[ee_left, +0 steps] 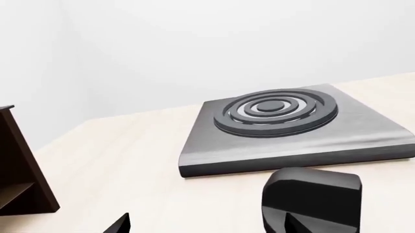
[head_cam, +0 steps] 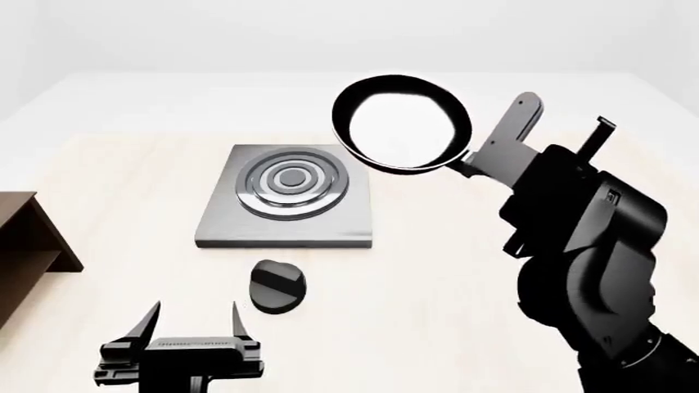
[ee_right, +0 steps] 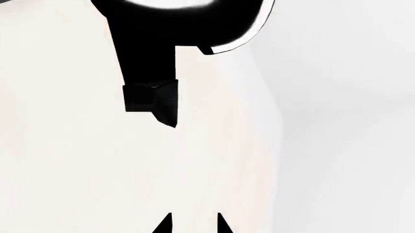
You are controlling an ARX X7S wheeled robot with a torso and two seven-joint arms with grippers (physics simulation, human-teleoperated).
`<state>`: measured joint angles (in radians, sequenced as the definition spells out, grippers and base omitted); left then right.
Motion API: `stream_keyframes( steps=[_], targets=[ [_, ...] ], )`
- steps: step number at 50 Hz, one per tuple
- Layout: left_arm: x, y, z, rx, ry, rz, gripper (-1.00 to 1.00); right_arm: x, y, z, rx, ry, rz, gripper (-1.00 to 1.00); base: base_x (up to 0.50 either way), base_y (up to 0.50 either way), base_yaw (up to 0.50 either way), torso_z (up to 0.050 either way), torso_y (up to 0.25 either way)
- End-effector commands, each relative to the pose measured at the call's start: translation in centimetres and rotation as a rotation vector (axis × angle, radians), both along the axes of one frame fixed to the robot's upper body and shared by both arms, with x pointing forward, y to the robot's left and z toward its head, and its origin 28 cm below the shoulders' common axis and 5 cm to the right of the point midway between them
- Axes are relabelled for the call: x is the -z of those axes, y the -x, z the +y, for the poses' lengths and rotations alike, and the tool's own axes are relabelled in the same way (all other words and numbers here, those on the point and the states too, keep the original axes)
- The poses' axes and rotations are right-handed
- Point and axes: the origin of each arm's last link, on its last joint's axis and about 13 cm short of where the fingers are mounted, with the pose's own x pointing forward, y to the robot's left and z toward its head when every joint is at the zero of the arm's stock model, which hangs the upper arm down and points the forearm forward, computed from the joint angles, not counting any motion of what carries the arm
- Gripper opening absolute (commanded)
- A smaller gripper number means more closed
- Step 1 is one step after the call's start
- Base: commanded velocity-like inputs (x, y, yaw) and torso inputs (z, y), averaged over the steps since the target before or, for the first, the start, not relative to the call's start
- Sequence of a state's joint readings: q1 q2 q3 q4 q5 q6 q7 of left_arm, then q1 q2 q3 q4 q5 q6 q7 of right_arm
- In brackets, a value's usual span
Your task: Turn on the stove and put the frying pan on it.
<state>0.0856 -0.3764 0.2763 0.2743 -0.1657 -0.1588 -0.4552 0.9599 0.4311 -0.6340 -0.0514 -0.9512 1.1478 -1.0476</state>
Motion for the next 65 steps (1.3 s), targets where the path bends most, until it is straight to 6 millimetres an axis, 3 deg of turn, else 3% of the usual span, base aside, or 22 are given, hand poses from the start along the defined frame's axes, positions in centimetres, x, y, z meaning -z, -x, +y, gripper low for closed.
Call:
stream_keyframes(
  steps=[1, 24, 37, 65],
  targets=[
    [0.0, -0.1, 0.2, 0.004, 0.009, -0.001, 1.00, -1.6, -1.8, 2.2, -0.040, 0.008, -0.097, -1.00, 0.00, 0.00, 0.00, 0.000, 0.000],
    [0.1, -0.1, 0.3, 0.016, 0.027, 0.004, 1.00, -1.2, -4.9, 6.2, -0.131, -0.087, -0.134, -1.00, 0.00, 0.00, 0.00, 0.001, 0.002],
    [0.1, 0.0, 0.5, 0.011, 0.028, -0.007, 1.00, 0.1, -7.2, 9.2, -0.074, -0.154, -0.175, -1.00, 0.00, 0.00, 0.00, 0.000, 0.002],
    [0.1, -0.1, 0.7, 0.039, 0.044, -0.018, 1.00, 1.6, -8.9, 14.7, -0.063, -0.281, -0.242, -1.00, 0.00, 0.00, 0.00, 0.001, 0.002]
  ],
)
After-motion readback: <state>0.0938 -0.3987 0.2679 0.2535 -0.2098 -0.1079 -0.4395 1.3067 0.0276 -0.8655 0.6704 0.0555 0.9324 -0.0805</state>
